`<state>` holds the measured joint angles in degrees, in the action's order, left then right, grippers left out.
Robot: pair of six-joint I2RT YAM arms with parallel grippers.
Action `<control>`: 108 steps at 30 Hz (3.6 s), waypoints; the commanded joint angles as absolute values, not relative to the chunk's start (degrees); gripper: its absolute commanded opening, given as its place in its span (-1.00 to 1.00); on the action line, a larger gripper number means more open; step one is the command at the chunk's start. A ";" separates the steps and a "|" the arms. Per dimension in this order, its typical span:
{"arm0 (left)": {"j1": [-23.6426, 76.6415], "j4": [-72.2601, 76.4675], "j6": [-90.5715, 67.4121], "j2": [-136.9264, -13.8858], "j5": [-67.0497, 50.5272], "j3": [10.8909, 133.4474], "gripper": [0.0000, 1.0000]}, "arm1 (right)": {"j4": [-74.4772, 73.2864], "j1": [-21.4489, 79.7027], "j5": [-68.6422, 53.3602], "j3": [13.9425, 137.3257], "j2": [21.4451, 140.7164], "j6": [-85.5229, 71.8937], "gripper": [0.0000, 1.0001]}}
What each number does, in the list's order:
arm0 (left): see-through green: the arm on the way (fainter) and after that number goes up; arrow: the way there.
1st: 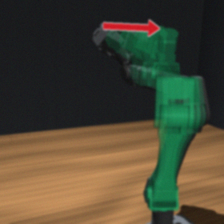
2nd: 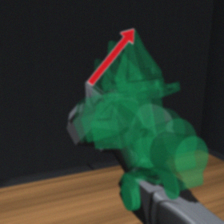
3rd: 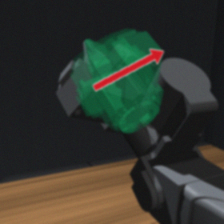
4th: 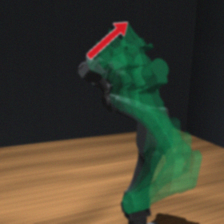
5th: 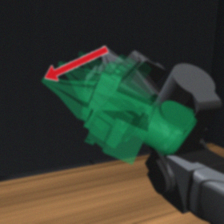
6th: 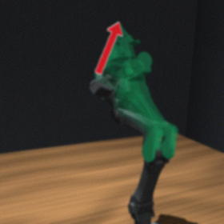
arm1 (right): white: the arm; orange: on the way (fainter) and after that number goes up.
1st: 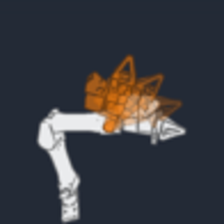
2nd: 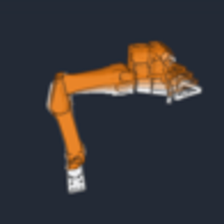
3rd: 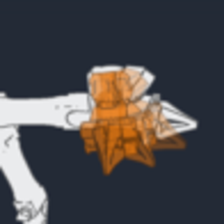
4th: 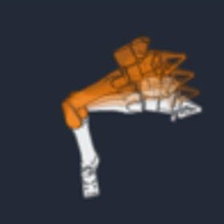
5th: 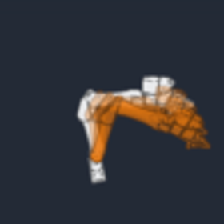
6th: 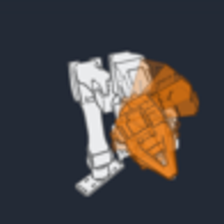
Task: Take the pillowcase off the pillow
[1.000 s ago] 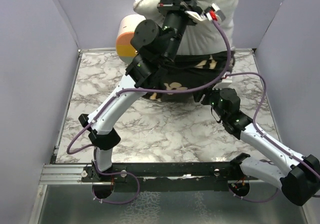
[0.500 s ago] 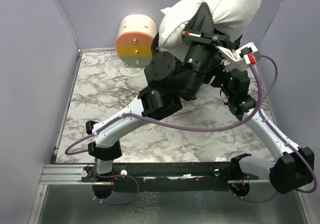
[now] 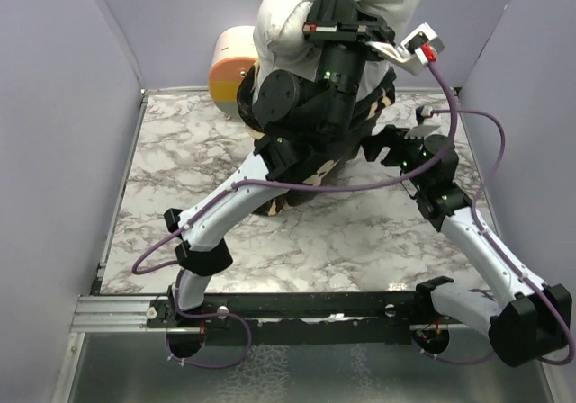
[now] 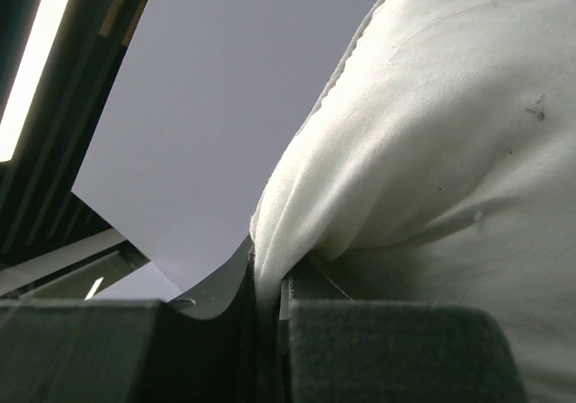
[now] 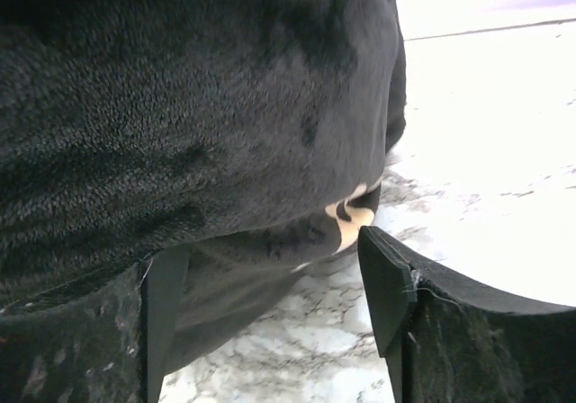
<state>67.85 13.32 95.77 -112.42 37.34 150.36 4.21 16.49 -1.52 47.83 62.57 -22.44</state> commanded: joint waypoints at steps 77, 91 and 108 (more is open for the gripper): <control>63.15 25.67 112.77 -111.32 32.68 152.32 -1.00 | 1.71 56.91 55.23 72.72 119.95 -59.50 -0.06; 59.38 24.54 115.84 -109.51 23.66 152.61 -1.00 | 21.56 57.66 58.11 51.73 107.21 -38.61 -0.99; 48.59 29.13 111.49 -101.30 5.74 153.26 -1.00 | -2.73 53.93 39.80 38.17 101.06 -79.05 -0.99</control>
